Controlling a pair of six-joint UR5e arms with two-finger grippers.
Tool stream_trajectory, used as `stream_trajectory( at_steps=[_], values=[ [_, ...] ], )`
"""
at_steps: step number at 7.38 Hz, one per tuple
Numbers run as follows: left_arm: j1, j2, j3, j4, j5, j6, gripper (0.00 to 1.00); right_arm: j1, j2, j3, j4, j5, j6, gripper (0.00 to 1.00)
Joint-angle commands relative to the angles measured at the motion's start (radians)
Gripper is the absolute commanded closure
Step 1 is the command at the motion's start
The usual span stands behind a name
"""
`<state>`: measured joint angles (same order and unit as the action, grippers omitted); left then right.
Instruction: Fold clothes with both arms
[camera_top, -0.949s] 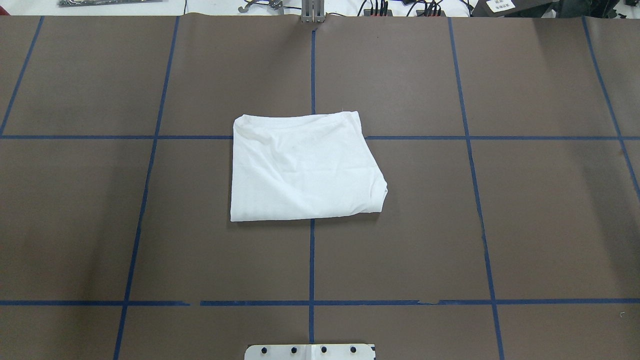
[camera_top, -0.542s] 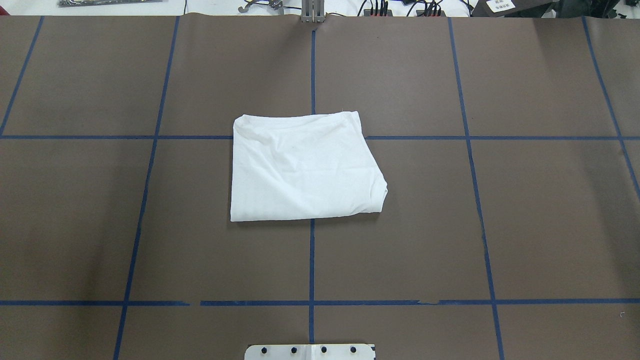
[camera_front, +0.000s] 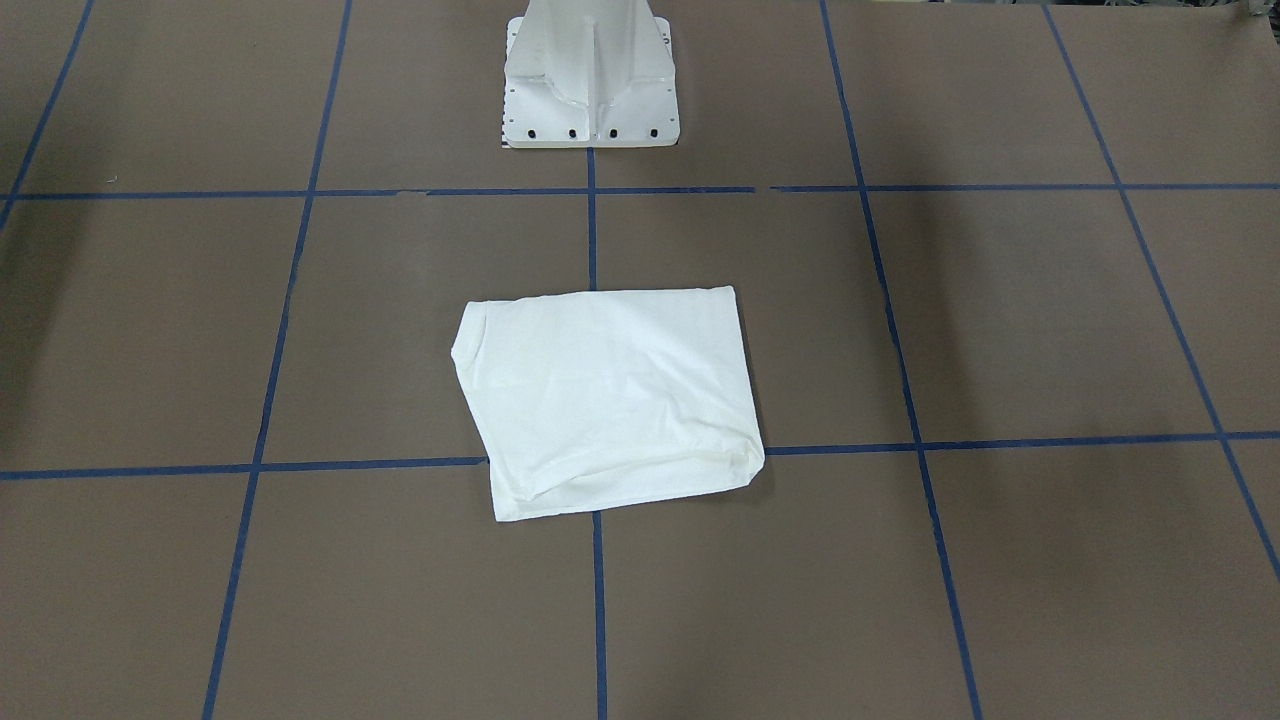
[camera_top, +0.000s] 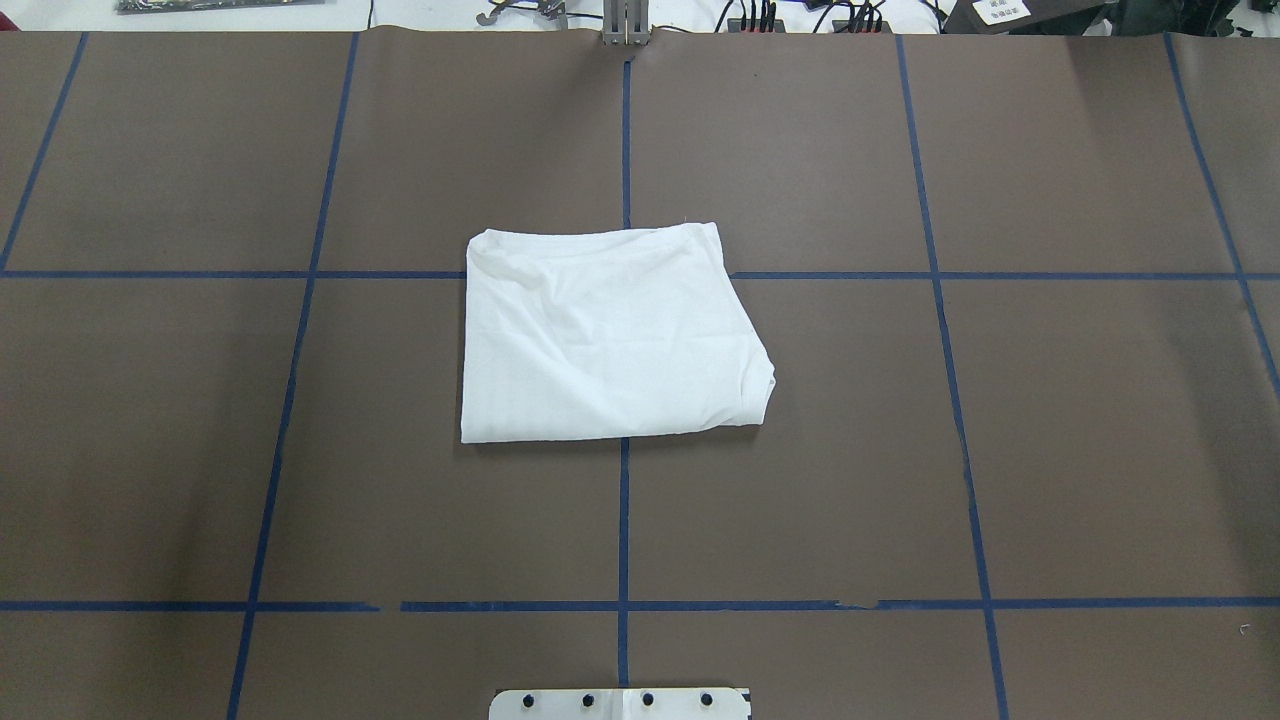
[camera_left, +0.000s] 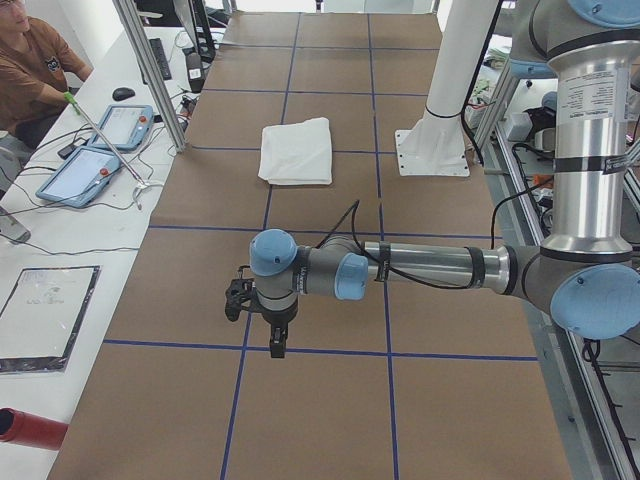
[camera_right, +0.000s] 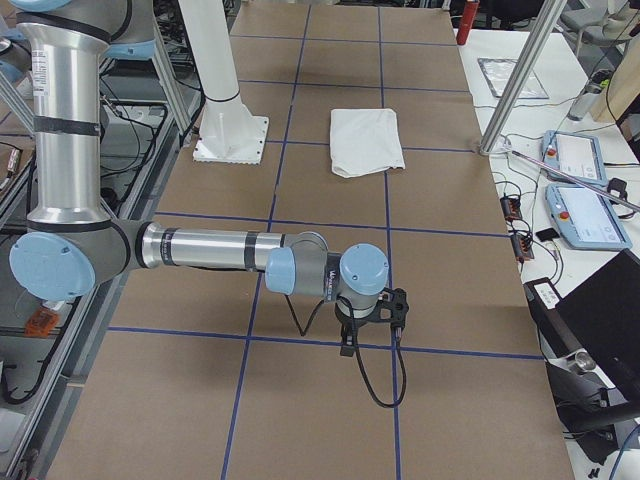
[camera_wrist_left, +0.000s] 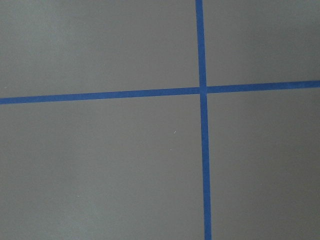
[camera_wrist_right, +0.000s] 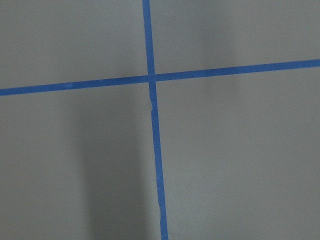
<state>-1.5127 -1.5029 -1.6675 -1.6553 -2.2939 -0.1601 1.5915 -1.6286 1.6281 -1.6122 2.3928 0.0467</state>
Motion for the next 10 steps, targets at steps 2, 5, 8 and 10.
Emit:
stream_trajectory(
  at_steps=[2, 5, 8, 10],
  values=[
    [0.0, -0.002, 0.0, -0.004, -0.009, -0.015, 0.0, 0.001, 0.001, -0.001, 0.0, 0.003, -0.002, 0.0],
    [0.0, -0.005, 0.0, -0.003, -0.009, -0.015, 0.0, 0.001, 0.0, 0.003, 0.0, 0.006, -0.001, 0.0],
    [0.0, -0.007, 0.0, -0.004, -0.009, -0.016, 0.0, 0.001, -0.002, 0.015, 0.0, 0.009, -0.001, 0.0],
    [0.0, -0.01, 0.006, -0.006, -0.009, -0.015, 0.0, 0.005, -0.004, 0.015, 0.0, 0.008, -0.001, 0.0]
  ],
)
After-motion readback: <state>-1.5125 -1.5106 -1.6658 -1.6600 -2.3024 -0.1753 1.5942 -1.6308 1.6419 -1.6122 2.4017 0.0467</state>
